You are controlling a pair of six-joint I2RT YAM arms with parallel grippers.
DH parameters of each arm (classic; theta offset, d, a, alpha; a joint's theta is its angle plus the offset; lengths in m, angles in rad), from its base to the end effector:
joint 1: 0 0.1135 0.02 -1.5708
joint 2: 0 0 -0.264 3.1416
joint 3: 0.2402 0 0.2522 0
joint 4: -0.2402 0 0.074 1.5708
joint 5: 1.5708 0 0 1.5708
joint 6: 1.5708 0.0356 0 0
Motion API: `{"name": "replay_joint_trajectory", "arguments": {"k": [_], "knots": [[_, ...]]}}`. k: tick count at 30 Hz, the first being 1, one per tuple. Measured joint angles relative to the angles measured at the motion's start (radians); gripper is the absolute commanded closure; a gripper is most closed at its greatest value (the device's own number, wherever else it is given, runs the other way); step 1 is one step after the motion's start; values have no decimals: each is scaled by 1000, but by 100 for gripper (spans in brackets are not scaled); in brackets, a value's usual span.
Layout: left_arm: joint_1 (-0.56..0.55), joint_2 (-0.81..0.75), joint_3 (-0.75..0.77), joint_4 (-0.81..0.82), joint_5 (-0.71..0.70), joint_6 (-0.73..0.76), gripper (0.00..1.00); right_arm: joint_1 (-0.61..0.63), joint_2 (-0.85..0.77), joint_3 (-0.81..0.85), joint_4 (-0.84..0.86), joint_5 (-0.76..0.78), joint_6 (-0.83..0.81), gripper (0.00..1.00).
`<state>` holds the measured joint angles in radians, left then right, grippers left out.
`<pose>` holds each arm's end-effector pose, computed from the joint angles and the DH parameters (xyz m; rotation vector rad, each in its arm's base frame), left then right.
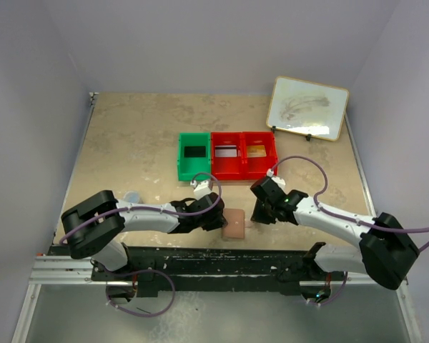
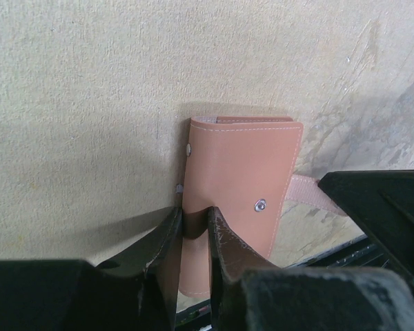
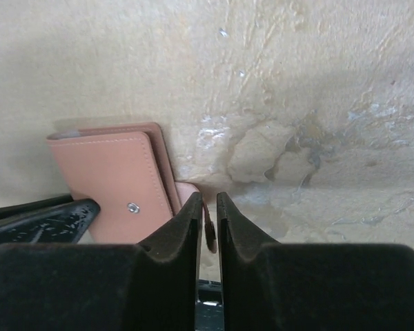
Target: Take the credit cards out of the card holder
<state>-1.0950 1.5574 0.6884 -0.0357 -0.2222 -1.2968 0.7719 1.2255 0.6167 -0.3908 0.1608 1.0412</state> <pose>0.1387 -0.2521 0.1437 -0.3621 2.5791 -0.7315 0.1651 0.1528 0.1792 0.4141 2.5939 0.4767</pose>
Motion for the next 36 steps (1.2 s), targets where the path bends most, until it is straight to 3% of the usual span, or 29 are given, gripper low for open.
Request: {"name": "replay_joint_trajectory", "arguments": {"k": [5, 12, 15, 18, 21, 25, 30, 36], "knots": [[0, 0, 0, -2, -2, 0, 84, 0, -40, -62, 36, -35, 3, 83], [0, -21, 0, -32, -33, -1, 83, 0, -42, -69, 56, -51, -12, 100], [0, -22, 0, -36, -40, 0, 79, 0, -29, -69, 66, -48, -26, 100], [0, -25, 0, -47, -47, 0, 69, 0, -34, -64, 72, -49, -40, 100], [0, -59, -5, -95, -92, -2, 44, 0, -80, -51, 78, -54, -55, 100], [0, -185, -48, -158, -178, -27, 21, 0, -173, -34, 95, -87, -69, 100], [0, -396, -119, -202, -283, -72, 11, 0, -233, -34, 167, -190, -93, 100], [0, -536, -164, -257, -360, -101, 6, 3, -156, -32, 283, -292, -111, 100]]}}
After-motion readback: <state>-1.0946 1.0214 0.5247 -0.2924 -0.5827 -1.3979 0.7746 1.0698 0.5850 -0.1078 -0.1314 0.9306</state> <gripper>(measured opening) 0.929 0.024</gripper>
